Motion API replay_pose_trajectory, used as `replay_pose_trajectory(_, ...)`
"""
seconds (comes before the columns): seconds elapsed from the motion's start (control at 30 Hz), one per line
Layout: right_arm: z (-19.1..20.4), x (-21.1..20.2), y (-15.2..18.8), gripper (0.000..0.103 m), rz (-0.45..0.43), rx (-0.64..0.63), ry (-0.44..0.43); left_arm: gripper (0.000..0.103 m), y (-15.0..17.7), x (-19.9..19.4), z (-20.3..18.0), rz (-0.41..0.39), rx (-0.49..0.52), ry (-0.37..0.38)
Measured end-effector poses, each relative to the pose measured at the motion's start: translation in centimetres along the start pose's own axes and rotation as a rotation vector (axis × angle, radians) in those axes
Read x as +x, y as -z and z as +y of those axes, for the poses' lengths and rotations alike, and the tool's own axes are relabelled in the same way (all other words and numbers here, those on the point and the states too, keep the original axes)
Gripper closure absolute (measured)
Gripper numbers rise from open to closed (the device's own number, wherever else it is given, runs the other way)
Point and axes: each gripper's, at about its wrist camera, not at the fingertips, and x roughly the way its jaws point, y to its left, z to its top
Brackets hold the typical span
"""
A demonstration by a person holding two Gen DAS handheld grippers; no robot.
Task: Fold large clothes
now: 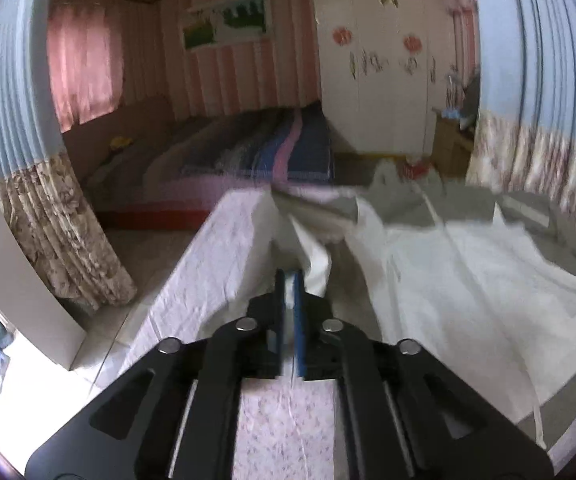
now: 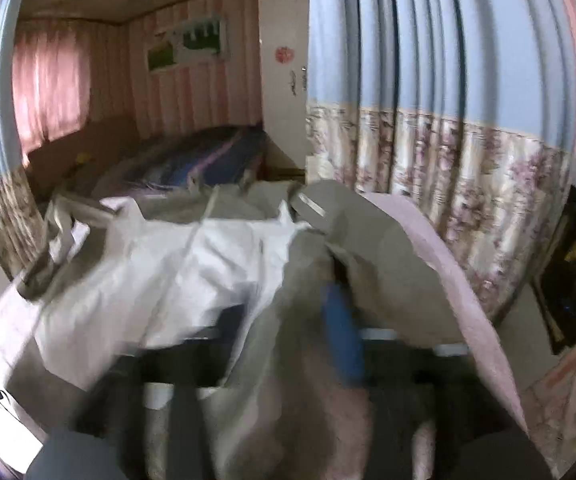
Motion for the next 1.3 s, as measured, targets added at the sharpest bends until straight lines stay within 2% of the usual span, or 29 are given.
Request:
replay_pose_trajectory(0.07, -0.3, -1.5, 1.0, 0.023, 0.000, -0.010, 0.026, 0.047, 1.5, 0.6, -0.3, 0.034, -0.003, 0.008)
replay_pose_trajectory(0.13, -1.2, -1.8, 1.3, 0.023, 0.009, 0.002, 0.034, 0.030, 2.6, 1.0, -1.0, 0.045, 0.003, 0.007)
replay_pose_trajectory(0.23, -2.6, -1.6, 1.1, 0.023, 0.017, 0.040, 0.064, 0.018, 3.5, 1.5, -1.9, 0.056, 0.001, 0.023)
replay_pose_trajectory(0.37, -3.0, -2.0, -0.9, 0.023, -0.036, 0.091, 0.041, 0.005, 3.1, 1.0, -3.2, 0.032, -0.010, 0.027)
replay_pose_trajectory(0.5, -1.1, -2.4, -4.7, 0.017, -0.131, 0.072, -0.008, 0.003, 0.8, -0.4, -4.1, -0.029, -0.035, 0.025)
replay_pose_trajectory(0.6, 0.9, -2.5, -7.5, 0.017, -0.195, 0.051, -0.048, 0.003, -1.3, -1.8, -4.6, -0.086, -0.057, 0.036)
replay_pose_trajectory(0.8, 4.0, -0.4, -10.1, 0.010, -0.238, 0.009, -0.085, 0.003, -4.5, -2.0, -7.1, -0.189, 0.002, 0.021)
replay_pose_trajectory(0.97, 3.9, 3.0, -10.0, 0.010, -0.244, 0.074, -0.109, 0.003, -5.6, 1.9, -8.4, -0.169, 0.017, 0.019)
replay_pose_trajectory(1.1, 3.1, 7.0, -10.1, 0.010, -0.197, 0.113, -0.086, 0.003, -6.0, 5.7, -8.3, -0.136, 0.001, 0.014)
replay_pose_trajectory(1.3, 1.9, 10.7, -10.6, 0.010, -0.156, 0.047, -0.017, 0.003, -6.4, 9.8, -6.1, -0.117, -0.024, -0.046)
